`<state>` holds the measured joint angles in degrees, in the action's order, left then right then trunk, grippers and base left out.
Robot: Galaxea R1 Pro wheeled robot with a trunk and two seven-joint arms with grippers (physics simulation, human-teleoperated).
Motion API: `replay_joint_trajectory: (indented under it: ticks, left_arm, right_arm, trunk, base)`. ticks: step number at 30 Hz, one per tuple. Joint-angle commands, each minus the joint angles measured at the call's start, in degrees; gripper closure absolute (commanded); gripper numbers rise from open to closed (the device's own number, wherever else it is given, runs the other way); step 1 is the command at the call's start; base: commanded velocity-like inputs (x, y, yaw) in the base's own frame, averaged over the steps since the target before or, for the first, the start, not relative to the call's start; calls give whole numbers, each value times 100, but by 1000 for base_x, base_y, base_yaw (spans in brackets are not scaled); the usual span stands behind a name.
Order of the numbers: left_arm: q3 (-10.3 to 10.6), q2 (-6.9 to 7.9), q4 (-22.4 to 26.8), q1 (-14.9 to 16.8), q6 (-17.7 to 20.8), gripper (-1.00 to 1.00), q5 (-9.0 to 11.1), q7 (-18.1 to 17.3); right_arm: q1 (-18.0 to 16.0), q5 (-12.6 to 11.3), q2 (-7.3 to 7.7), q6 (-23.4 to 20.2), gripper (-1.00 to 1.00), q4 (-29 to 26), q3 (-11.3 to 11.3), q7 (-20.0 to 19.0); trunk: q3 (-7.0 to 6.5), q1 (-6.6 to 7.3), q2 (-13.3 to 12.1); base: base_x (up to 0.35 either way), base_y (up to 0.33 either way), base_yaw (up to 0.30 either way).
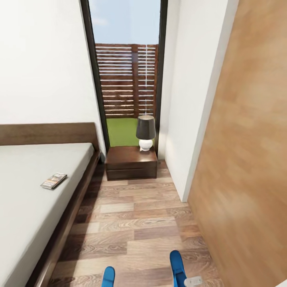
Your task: In the bedroom, move the book from the bed onto either nightstand, and place the two sandals side by side next to the bed.
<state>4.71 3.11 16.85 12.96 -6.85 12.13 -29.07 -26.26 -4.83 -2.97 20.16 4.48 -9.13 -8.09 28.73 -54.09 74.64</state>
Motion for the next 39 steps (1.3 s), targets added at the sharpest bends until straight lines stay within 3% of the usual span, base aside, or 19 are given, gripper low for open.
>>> replay_joint_trajectory:
  ticks: [1,39]
  left_arm:
    - [47,6,-6,5,-27,100,52,-2]
    - [53,-3,-6,5,-27,100,52,-2]
  right_arm:
    - [-11,-53,-2,41,100,26,-36,-26]
    - [-11,-53,-2,39,100,26,-36,-26]
  trunk:
    - [5,-3,3]
    - [5,-3,3]
  base:
    - [310,0,0]
    - [312,0,0]
